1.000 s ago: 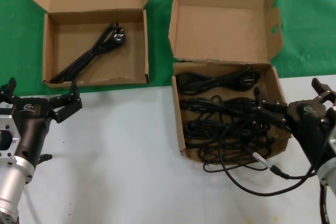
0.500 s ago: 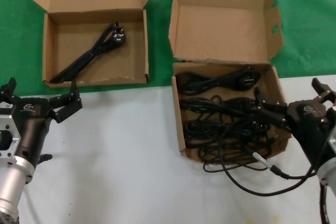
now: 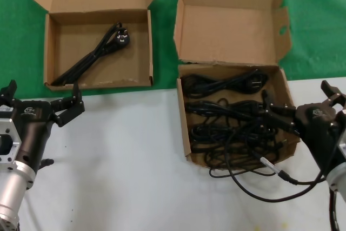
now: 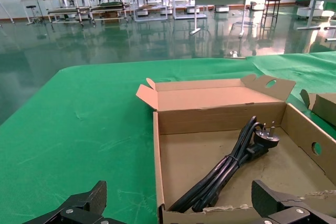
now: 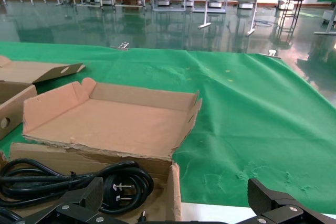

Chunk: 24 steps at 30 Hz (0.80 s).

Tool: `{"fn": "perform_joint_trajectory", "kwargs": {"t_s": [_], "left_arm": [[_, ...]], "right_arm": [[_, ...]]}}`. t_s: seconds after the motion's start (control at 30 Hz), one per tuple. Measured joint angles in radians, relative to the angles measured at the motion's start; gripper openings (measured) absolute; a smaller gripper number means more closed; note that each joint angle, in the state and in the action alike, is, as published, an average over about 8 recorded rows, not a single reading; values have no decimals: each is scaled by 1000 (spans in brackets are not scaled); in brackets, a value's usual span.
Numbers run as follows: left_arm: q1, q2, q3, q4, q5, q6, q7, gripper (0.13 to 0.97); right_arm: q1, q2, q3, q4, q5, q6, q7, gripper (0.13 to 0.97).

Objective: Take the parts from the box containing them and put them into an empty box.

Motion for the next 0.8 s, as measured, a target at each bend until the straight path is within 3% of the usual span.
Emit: {"fn": "perform_joint_trajectory", "kwargs": {"t_s": [0.8], "left_arm": [[0,0,0,0,0,0,0,966]], "right_arm": [[0,0,0,0,0,0,0,966]]}}
